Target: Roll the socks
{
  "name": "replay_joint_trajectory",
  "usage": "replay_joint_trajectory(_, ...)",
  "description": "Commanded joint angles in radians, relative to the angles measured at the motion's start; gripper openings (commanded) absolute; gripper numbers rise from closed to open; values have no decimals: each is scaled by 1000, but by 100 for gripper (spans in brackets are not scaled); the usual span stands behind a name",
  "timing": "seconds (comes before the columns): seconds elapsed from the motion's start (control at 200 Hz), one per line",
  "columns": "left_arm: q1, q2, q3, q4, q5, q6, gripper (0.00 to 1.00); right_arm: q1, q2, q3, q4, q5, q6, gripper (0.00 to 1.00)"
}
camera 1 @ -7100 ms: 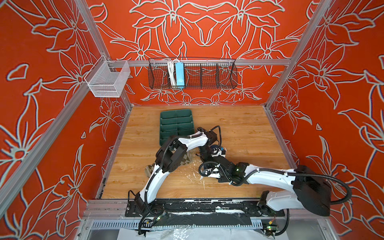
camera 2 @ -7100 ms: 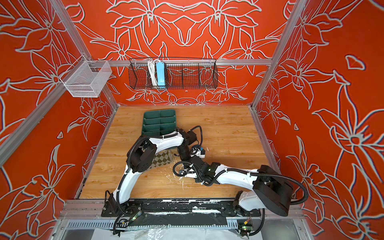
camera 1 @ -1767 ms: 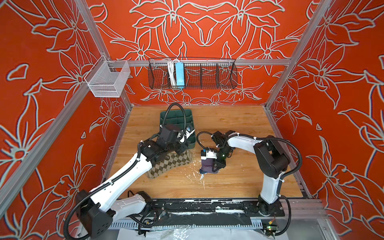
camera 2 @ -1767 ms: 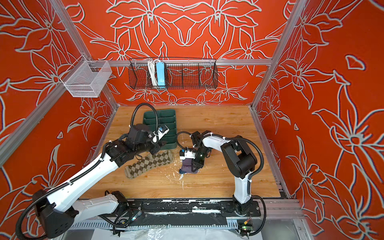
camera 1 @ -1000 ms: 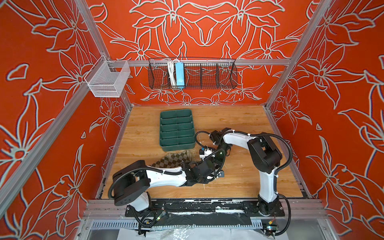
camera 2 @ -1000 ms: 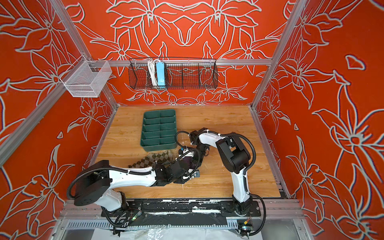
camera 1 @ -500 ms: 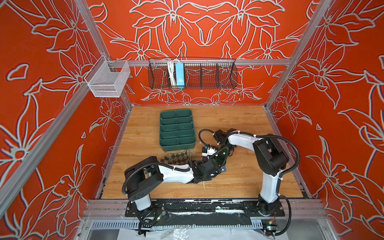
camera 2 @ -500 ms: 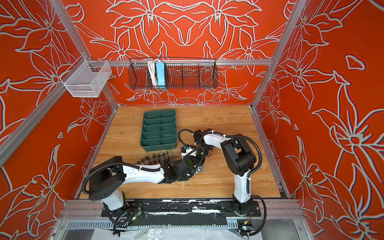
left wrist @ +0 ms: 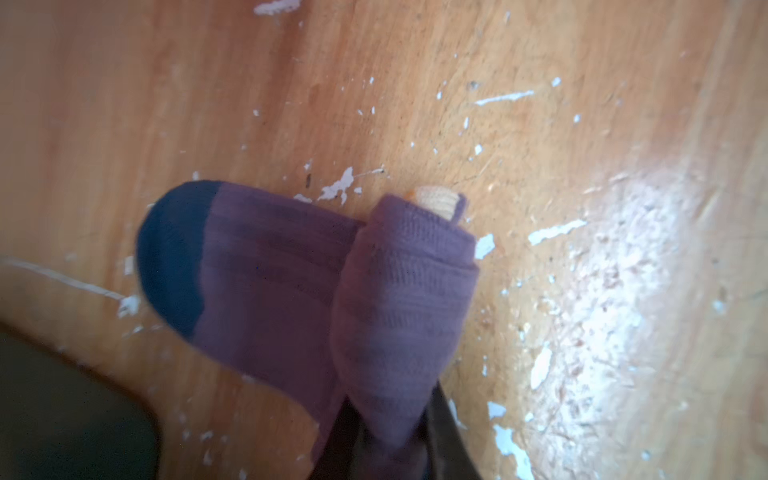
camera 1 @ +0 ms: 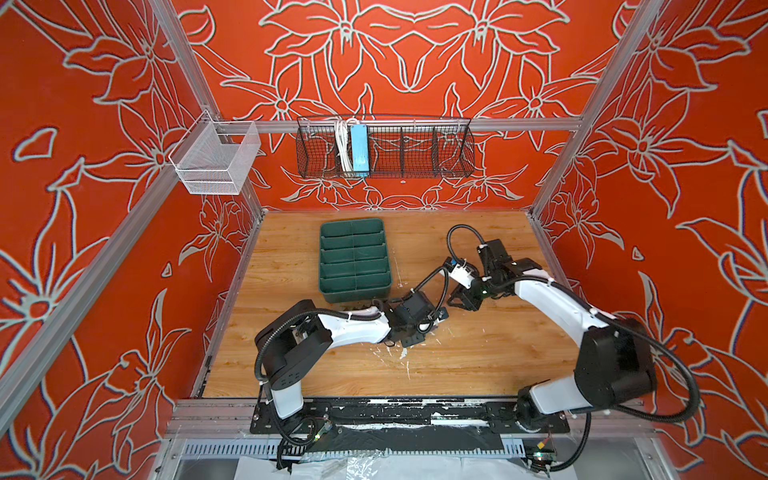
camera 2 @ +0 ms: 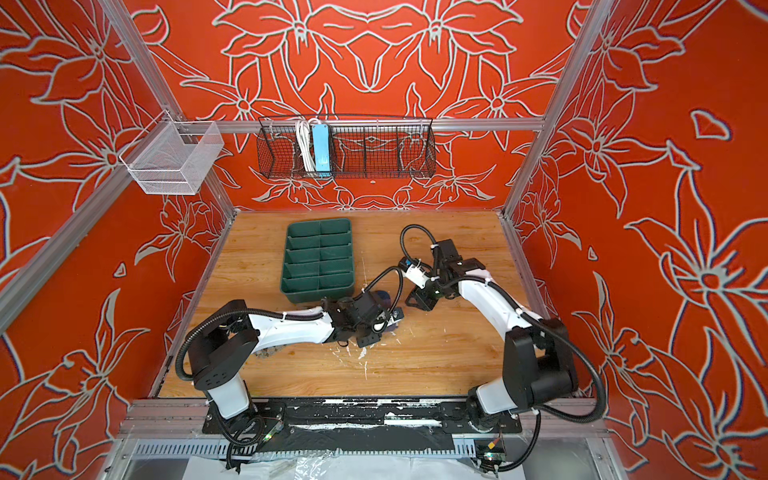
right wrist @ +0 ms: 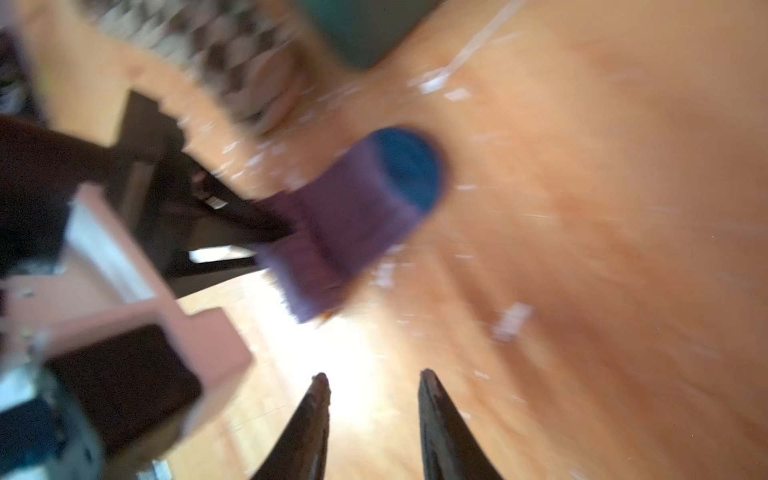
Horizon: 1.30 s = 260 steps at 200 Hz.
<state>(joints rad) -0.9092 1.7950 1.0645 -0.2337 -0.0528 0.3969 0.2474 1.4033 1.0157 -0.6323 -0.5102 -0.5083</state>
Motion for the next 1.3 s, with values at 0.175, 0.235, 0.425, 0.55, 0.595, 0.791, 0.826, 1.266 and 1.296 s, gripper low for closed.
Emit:
replay_joint_trajectory(0.175,193,208,235,-434,517,-32,0,-4,-519,-239,321,122,107,36)
replay_joint_trajectory(0.235,223,267,302,-511,593,-25,0,17,-622,-280,252,33,-12,37)
replay_joint_trajectory(0.425,294,445,481,-691,710,-23,0,278,-706,-377,86,212,-327,44)
replay_joint_trajectory(0.55,312,476,511,-704,716,-23,0,479,-559,-402,201,489,-415,48)
replay_joint_trajectory(0.595,316,482,519,-707,710,-22,0,530,-485,-407,264,561,-447,51)
replay_joint_trajectory(0.791,319,503,547,-723,705,-21,0,606,-160,-360,536,672,-490,66)
replay_joint_trajectory(0.826,319,504,549,-725,706,-20,0,609,-117,-347,577,692,-482,68)
replay_joint_trajectory(1.266,317,437,518,-707,712,-9,5,598,210,-215,501,669,-478,26)
replay_joint_trajectory(1.296,317,424,516,-703,711,-8,8,599,209,-210,469,659,-473,23)
